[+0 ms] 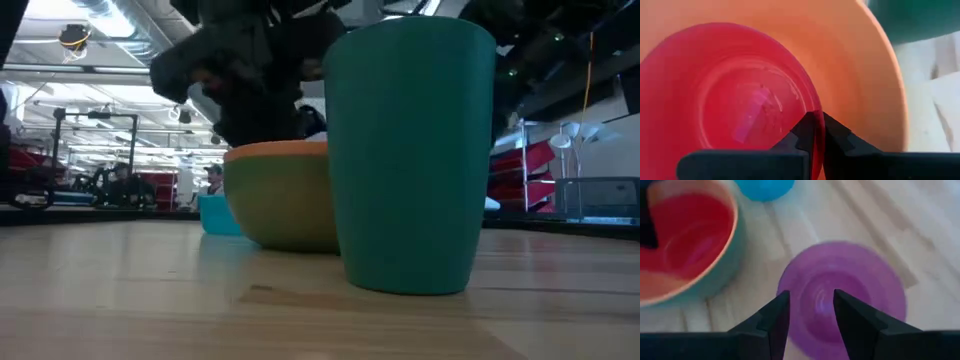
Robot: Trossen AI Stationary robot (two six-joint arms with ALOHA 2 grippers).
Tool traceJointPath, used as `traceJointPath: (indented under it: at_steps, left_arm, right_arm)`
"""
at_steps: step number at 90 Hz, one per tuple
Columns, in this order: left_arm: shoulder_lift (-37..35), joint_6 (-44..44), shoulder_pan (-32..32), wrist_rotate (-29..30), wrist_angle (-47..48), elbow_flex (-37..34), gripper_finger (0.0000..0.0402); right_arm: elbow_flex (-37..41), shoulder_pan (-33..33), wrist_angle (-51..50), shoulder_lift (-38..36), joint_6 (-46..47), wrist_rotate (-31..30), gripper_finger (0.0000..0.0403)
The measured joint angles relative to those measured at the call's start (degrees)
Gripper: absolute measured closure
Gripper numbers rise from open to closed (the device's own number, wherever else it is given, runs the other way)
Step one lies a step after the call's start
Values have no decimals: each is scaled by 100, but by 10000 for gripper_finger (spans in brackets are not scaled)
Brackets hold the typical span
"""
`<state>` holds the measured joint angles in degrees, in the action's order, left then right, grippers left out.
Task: Nest bowls inside each other
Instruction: Stack the red bowl on top of the orange bowl, then stack the violet bowl on top of the red bowl
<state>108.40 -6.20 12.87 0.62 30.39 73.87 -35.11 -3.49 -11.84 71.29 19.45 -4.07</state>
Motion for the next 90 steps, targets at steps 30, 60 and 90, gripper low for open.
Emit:
traceJointPath:
  at_steps: [30, 60, 90]
  left_arm:
    - [0, -17, -18, 0, -218, -1, 352]
    - [-216, -7, -16, -35, -227, -1, 285]
    - [-749, 243, -14, -39, -64, -1, 272]
  right_arm:
    - [0, 9, -594, 2, 198, 721, 264]
    - [0, 9, -64, 3, 149, 918, 264]
    - [0, 9, 50, 7, 122, -154, 265]
